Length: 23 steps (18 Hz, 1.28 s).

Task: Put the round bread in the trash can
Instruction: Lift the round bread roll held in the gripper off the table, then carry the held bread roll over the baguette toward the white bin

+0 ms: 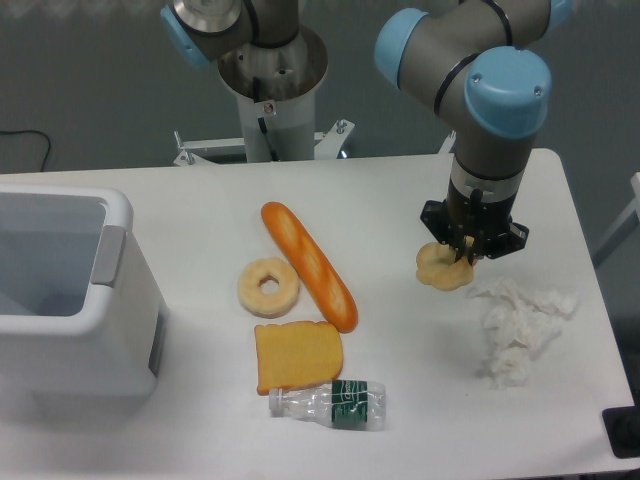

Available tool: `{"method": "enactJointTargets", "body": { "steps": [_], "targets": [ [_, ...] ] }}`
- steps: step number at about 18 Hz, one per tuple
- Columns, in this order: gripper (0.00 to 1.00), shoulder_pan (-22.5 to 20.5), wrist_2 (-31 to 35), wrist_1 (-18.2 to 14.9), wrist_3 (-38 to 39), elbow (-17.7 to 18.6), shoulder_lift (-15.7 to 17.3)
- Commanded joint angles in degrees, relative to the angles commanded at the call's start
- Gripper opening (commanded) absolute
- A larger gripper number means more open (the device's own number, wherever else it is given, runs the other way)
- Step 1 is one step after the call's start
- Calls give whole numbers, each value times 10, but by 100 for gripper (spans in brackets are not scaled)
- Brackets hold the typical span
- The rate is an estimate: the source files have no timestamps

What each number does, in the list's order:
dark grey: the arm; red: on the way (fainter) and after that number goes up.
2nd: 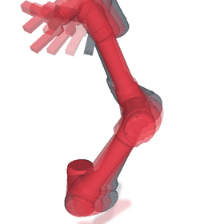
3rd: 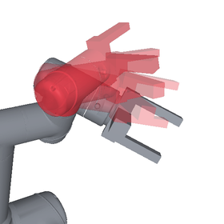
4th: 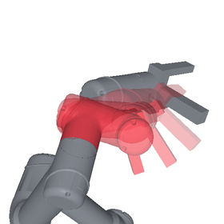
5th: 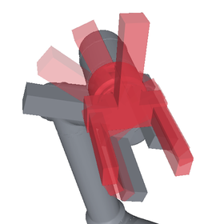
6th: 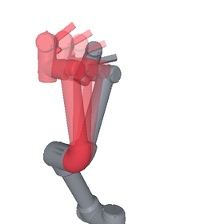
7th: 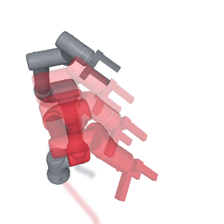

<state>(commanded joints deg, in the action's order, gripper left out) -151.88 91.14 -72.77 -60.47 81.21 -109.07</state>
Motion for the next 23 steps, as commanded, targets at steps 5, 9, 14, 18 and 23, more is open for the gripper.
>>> {"method": "enactJointTargets", "body": {
  "steps": [5, 9, 14, 18, 23],
  "targets": [
    [0, 4, -3, 2, 7, -5, 6],
    [0, 52, -13, 4, 34, -4, 47],
    [0, 111, -91, 46, 138, -7, 98],
    [0, 169, -121, 99, 238, -11, 101],
    [0, 269, -121, 102, 329, -11, 116]
  ]
}}
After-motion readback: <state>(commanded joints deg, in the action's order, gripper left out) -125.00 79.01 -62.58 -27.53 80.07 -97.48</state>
